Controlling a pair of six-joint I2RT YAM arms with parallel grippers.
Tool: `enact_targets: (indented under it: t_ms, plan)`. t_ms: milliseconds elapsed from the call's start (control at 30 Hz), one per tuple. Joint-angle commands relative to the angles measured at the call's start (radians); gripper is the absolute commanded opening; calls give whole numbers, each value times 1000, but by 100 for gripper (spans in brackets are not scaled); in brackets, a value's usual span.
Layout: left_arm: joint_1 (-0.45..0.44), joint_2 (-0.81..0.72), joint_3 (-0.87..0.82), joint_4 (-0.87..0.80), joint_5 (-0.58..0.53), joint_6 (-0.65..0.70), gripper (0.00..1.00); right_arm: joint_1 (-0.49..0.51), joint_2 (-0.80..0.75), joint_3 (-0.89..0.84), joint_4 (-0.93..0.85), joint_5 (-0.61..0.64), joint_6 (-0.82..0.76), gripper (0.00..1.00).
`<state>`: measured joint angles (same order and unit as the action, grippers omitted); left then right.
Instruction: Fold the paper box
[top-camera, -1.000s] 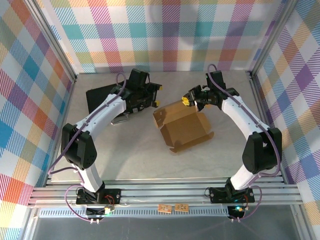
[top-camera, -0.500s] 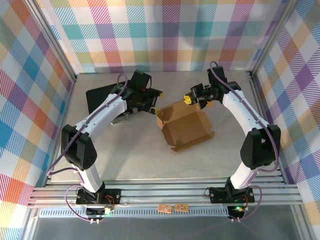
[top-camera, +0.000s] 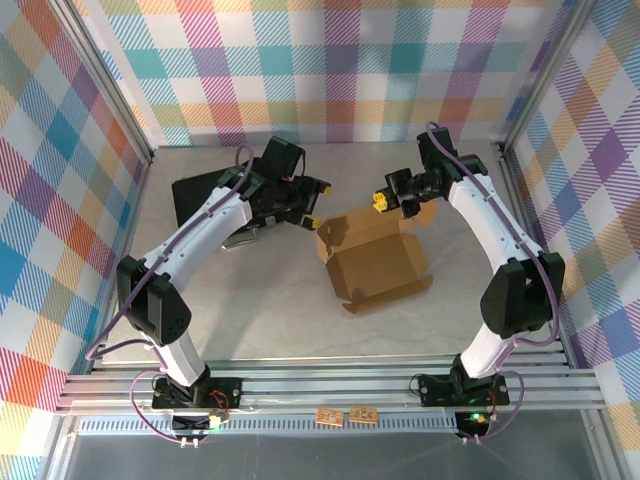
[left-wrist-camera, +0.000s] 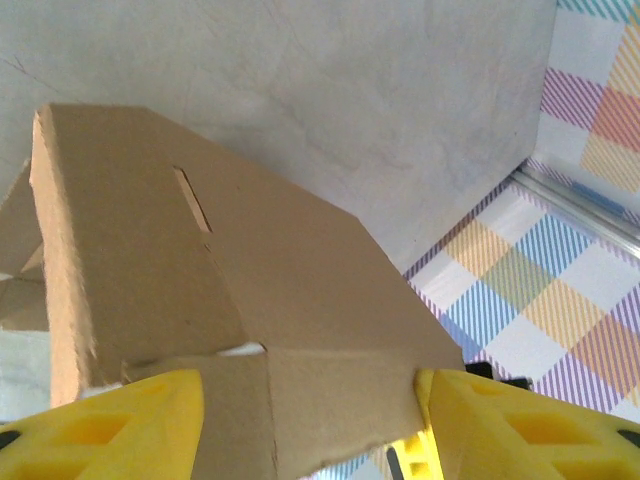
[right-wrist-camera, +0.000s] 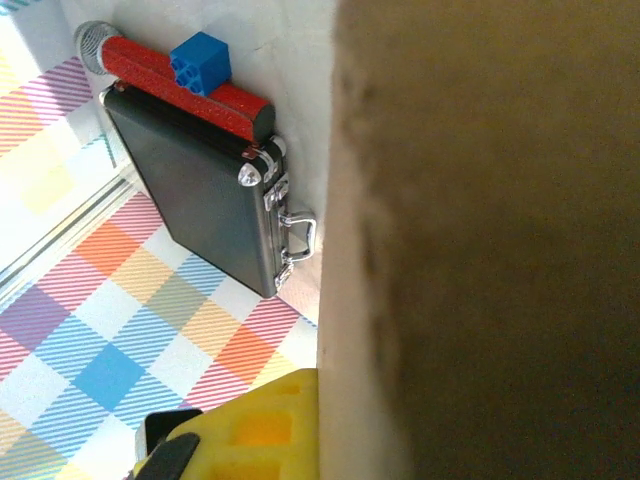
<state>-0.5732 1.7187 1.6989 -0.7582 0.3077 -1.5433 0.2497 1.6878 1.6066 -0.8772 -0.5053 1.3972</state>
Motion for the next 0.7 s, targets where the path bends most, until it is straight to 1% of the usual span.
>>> enact_targets:
  t_ms: [0,433,667]
  plan:
    - [-20,-17,24,-22,34,3,60,-9,9,29,-34,2,36,0]
    - [-78,21,57,0,50,-38,59,-11,5,21,-22,13,67,0]
    - [-97,45,81,17,51,-67,57,-10,2,15,-18,12,74,0]
